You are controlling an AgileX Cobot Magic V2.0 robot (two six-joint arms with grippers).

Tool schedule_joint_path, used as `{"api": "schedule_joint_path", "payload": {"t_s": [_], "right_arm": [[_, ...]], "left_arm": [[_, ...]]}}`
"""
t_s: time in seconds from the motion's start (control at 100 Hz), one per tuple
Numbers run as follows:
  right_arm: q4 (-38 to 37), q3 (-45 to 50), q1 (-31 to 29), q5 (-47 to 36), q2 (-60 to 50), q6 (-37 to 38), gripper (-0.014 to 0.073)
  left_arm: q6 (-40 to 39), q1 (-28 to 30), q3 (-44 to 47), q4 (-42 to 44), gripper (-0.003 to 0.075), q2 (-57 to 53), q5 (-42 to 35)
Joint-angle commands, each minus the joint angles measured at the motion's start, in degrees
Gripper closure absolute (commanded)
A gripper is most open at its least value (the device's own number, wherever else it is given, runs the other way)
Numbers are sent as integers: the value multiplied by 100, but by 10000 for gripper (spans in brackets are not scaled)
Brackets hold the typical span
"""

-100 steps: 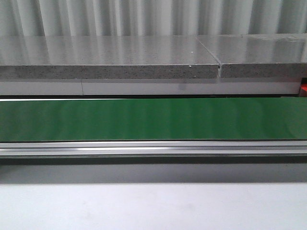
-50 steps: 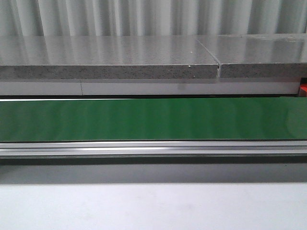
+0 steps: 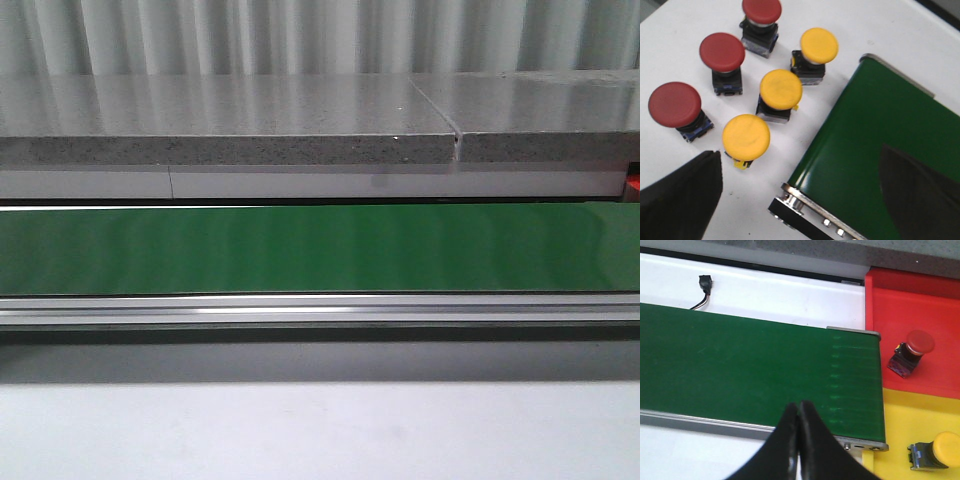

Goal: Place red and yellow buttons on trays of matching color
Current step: 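Lower the left gripper onto another yellow button and close it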

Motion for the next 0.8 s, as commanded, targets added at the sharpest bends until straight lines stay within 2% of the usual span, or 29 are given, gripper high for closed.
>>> {"api": "schedule_joint_path", "payload": {"t_s": [0.0,0.22,0.79], "right_arm": [[91,-139,26,-342,-38,-66,664],[91,-139,26,-342,-38,-66,664],[91,-139,26,-342,-38,-66,664]], "left_arm": [[-44,135,-200,-77,120,162,-287],[-44,406,-200,-77,120,575,-365],[-33,613,-200,-9,120,1447,-775]]}}
